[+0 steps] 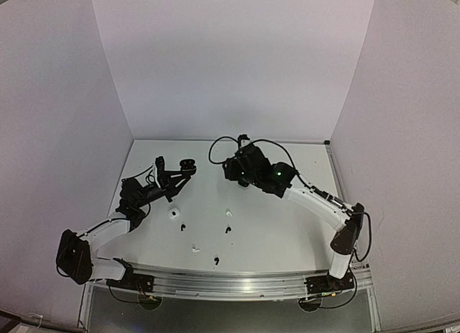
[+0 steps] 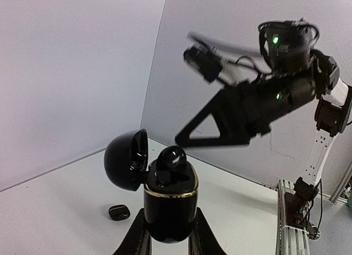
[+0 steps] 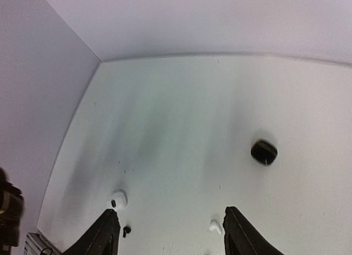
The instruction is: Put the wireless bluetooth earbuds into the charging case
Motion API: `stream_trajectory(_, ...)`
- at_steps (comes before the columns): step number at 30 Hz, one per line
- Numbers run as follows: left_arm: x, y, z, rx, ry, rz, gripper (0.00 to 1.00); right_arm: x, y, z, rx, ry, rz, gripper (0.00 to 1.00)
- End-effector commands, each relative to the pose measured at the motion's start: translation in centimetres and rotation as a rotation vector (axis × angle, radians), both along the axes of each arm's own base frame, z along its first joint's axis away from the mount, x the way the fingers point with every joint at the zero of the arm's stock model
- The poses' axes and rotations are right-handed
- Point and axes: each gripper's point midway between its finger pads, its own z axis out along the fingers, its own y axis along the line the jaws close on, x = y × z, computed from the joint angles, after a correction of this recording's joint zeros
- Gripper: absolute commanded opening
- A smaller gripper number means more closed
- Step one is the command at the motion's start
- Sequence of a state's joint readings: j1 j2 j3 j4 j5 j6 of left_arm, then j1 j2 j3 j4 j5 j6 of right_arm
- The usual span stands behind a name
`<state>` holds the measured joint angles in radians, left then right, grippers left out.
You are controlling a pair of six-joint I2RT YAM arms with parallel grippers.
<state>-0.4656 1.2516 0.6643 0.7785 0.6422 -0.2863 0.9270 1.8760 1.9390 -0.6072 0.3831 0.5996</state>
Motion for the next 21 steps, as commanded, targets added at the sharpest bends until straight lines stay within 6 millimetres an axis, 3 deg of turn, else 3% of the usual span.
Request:
stream_trajectory(1, -0.3, 0.9, 1.0, -0.015, -0.019, 0.046, 0.00, -4.0, -2.1, -12.6, -0.195, 0.440, -0.127, 0.55)
stream_trajectory(4, -0.7, 1.0, 0.7, -0.007, -0.025, 0.042, 0.00, -5.5, -1.2, -16.8, -0.226, 0.590, -0.123, 0.54)
stream_trajectory(7, -1.1, 1.2, 0.4, -0.005, -0.029, 0.045, 0.00, -6.5, -0.8, -19.1, -0.252, 0.667, -0.133, 0.53)
stream_trajectory(14, -2.6, 1.8, -0.7, 0.001, -0.057, 0.035, 0.00, -8.4, -0.2, -23.3, -0.290, 0.787, -0.154, 0.46)
stream_trajectory(21, -3.5, 2.3, -1.2, -0.003, -0.054, 0.043, 0.00, -9.2, 0.5, -25.9, -0.310, 0.840, -0.174, 0.45)
